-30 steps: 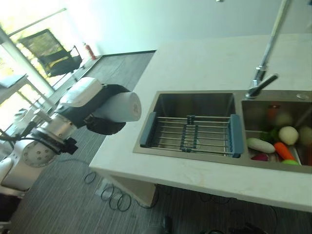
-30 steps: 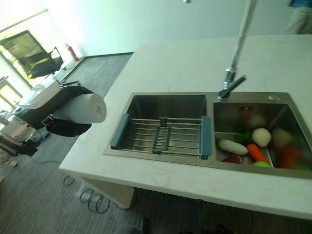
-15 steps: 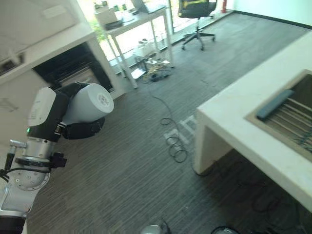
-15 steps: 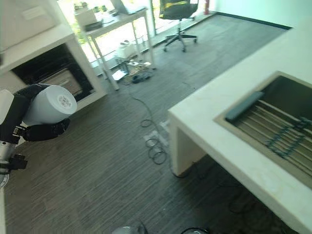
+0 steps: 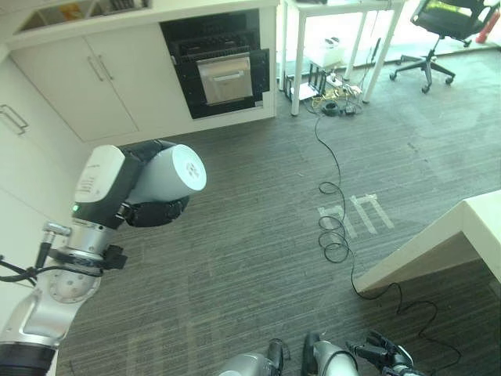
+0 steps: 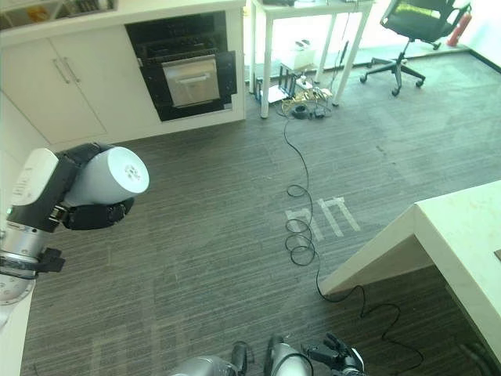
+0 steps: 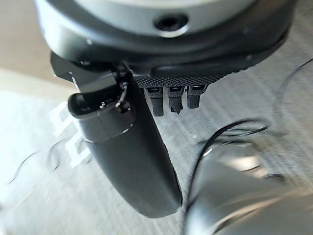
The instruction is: Place the dishes in the dishwasher.
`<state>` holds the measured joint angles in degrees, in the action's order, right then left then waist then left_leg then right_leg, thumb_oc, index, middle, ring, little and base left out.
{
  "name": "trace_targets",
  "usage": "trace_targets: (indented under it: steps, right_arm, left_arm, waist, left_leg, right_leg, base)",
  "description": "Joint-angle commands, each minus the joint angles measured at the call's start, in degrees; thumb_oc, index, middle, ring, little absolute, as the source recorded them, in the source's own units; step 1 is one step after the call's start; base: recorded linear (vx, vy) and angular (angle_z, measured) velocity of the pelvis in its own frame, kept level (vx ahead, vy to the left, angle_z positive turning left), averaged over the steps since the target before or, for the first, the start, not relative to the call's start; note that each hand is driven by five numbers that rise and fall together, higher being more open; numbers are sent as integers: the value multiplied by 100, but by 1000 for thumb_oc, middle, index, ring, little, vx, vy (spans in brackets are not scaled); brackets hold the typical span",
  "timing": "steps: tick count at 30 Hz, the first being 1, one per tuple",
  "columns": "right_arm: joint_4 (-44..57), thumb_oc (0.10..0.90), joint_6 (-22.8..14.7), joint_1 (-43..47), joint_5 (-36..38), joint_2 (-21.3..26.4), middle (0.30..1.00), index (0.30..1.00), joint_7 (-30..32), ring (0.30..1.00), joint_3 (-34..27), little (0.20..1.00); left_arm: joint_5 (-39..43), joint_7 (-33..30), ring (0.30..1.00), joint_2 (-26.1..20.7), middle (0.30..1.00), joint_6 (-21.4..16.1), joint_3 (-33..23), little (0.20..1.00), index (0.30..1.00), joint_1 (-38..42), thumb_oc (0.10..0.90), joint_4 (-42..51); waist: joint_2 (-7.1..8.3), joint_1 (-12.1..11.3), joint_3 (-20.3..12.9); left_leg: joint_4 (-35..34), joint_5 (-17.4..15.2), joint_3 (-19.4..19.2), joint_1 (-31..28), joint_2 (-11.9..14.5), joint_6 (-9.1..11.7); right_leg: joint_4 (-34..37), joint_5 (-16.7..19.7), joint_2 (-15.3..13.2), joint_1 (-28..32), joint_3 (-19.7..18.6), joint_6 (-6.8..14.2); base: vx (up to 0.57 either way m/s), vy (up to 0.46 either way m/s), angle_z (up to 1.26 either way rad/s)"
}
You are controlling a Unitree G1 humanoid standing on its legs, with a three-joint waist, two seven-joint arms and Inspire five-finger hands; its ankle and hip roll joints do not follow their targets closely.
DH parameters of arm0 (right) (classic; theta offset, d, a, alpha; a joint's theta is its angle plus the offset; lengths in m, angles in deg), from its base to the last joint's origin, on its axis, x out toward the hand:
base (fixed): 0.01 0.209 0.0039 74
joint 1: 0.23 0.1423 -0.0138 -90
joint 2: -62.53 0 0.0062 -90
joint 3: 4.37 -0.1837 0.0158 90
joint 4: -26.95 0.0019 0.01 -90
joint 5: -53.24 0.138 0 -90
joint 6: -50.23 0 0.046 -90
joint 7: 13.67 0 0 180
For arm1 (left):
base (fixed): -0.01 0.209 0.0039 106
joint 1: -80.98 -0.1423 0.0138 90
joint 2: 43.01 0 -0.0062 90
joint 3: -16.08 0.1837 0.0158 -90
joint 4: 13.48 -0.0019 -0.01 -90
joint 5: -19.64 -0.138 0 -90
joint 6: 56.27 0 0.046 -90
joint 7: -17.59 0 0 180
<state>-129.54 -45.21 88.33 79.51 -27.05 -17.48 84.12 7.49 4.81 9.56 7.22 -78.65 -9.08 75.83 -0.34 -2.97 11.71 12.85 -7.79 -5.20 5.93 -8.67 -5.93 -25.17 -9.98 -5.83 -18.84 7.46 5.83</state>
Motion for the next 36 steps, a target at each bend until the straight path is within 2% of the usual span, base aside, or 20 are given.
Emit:
trace_targets:
  steps: [1,2,4,6,8,10,11,12,14,17,19,25,26,27,29,30,33,34,35,36]
  right_arm:
    - [-271,800,-102,259,480,275,900,900,72,900,-221,900]
    - [-297,800,-75,264,566,295,900,900,115,900,-211,900]
    - [-308,800,-79,260,556,335,900,900,239,900,-211,900]
    - [-372,800,-212,239,600,377,900,900,210,900,-314,900]
    - [-400,800,-336,236,604,398,900,900,60,900,-386,900]
    - [-385,800,-412,264,403,378,900,900,84,900,-399,900]
    - [-367,800,-389,294,380,369,900,900,144,900,-355,900]
    - [-323,800,-322,324,412,368,900,900,273,900,-257,900]
    - [-347,800,-313,347,403,373,900,900,328,900,-145,900]
    - [-390,800,-347,359,403,366,900,900,339,900,-13,900]
    - [-374,800,-280,328,307,375,900,900,388,900,-29,900]
    - [-306,800,-365,172,496,158,900,900,431,900,-261,900]
    - [-218,800,-362,155,579,100,900,900,436,900,-271,900]
    - [193,800,-297,52,574,-63,900,900,364,900,-252,900]
    - [322,800,-300,-2,193,-142,900,900,180,900,-142,900]
    - [317,800,-299,3,186,-140,900,900,179,900,-130,900]
    - [-7,800,-340,114,431,77,900,900,-45,900,-47,900]
    - [-44,800,-297,134,525,101,900,900,-49,900,-89,900]
    - [-164,800,-254,116,654,85,900,900,-21,900,-232,900]
    - [-209,800,-244,111,696,98,900,900,-38,900,-275,900]
  left_arm:
    - [178,-405,300,149,300,-209,-189,300,300,1012,400,344]
    - [153,-455,300,270,300,-167,-114,300,300,1050,400,371]
    - [120,-495,300,459,300,-135,-31,300,300,1097,400,423]
    - [203,-394,300,527,300,12,-27,300,300,1212,400,529]
    - [362,-287,300,500,300,106,-5,300,300,1368,400,525]
    - [471,-225,300,490,300,142,-36,300,300,1437,400,442]
    - [495,-218,300,519,300,167,-66,300,300,1400,400,440]
    - [422,-230,300,619,300,135,-97,300,300,1316,400,434]
    - [311,-284,300,742,300,114,-131,300,300,1179,400,450]
    - [257,-337,300,822,300,26,-301,300,300,941,400,419]
    - [293,-326,300,799,300,-148,-449,300,300,854,400,244]
    - [197,-67,300,684,300,-101,-289,300,300,1057,400,306]
    - [266,19,300,608,300,-56,-266,300,300,1123,400,341]
    - [286,42,300,412,300,18,-151,300,300,1281,400,336]
    - [372,-20,300,264,300,115,-166,300,300,1271,400,246]
    - [386,-25,300,259,300,121,-169,300,300,1269,400,243]
    - [379,-252,300,214,300,155,-102,300,300,1308,400,158]
    - [350,-332,300,218,300,144,-65,300,300,1329,400,124]
    - [298,-541,300,204,300,63,11,300,300,1311,400,-12]
    - [309,-533,300,221,300,6,-8,300,300,1294,400,-51]
  waist:
    - [-83,126,-91]
    - [-87,126,-114]
    - [13,100,-98]
    - [86,61,31]
    - [69,50,57]
    - [67,22,-13]
    - [27,-11,-52]
    - [-177,-62,-35]
    - [-321,-161,-42]
    - [-375,-273,-29]
    - [-354,-256,-66]
    - [-345,-207,-175]
    - [-359,-169,-173]
    - [-386,-33,-93]
    - [-427,51,5]
    - [-421,47,3]
    - [-337,286,124]
    - [-270,348,169]
    - [-168,444,191]
    - [-153,436,166]
  left_leg:
    - [434,-1024,621,-497,499,270]
    - [434,-979,585,-649,538,313]
    - [469,-327,335,-979,571,485]
    - [1793,28,-30,-317,663,650]
    - [2001,-45,-247,191,718,648]
    - [1128,-217,-403,216,722,555]
    - [434,-123,-411,152,696,585]
    - [434,-69,-297,628,870,739]
    - [434,175,22,1092,1013,919]
    - [434,379,400,1398,1119,1028]
    - [434,305,334,1269,1216,991]
    - [434,-67,616,694,862,651]
    - [434,-137,674,603,804,548]
    - [434,-349,803,327,590,216]
    - [434,-513,746,50,537,70]
    - [434,-520,732,50,533,68]
    - [434,-809,697,-257,515,112]
    - [434,-900,723,-387,475,130]
    - [434,-1129,760,-627,425,133]
    - [434,-1158,748,-646,447,150]
  right_leg:
    - [798,216,201,710,-3,165]
    - [798,162,177,768,82,95]
    - [798,21,46,979,108,-18]
    - [798,-86,-70,1232,223,-155]
    - [798,-142,-129,1273,346,-174]
    - [798,-255,-156,1274,420,-140]
    - [798,-328,-123,1301,427,-120]
    - [798,-482,102,1416,413,-117]
    - [798,-635,315,1542,263,-138]
    - [798,-746,437,1679,57,-140]
    - [798,-768,340,1734,83,-84]
    - [798,-766,251,2356,11,-30]
    - [798,-522,274,2477,4,28]
    - [-590,292,224,2040,-77,286]
    - [-1757,723,155,1303,67,340]
    - [-1799,724,142,1245,65,336]
    - [257,576,382,836,202,180]
    - [798,637,293,681,228,204]
    - [798,753,114,187,154,336]
    - [798,727,123,231,135,303]
  base:
    - [444,-191,58]
    - [323,-65,42]
    - [293,-85,36]
    - [195,-105,32]
    - [196,-15,69]
    - [285,97,23]
    - [336,229,12]
    - [397,275,13]
    - [331,248,12]
    - [303,246,-65]
    - [361,396,-91]
    - [322,343,-27]
    - [350,389,41]
    - [334,381,29]
    - [281,292,19]
    - [388,123,1]
    - [394,-65,-28]
    - [626,-208,22]
    - [583,-194,23]
    - [626,-191,9]
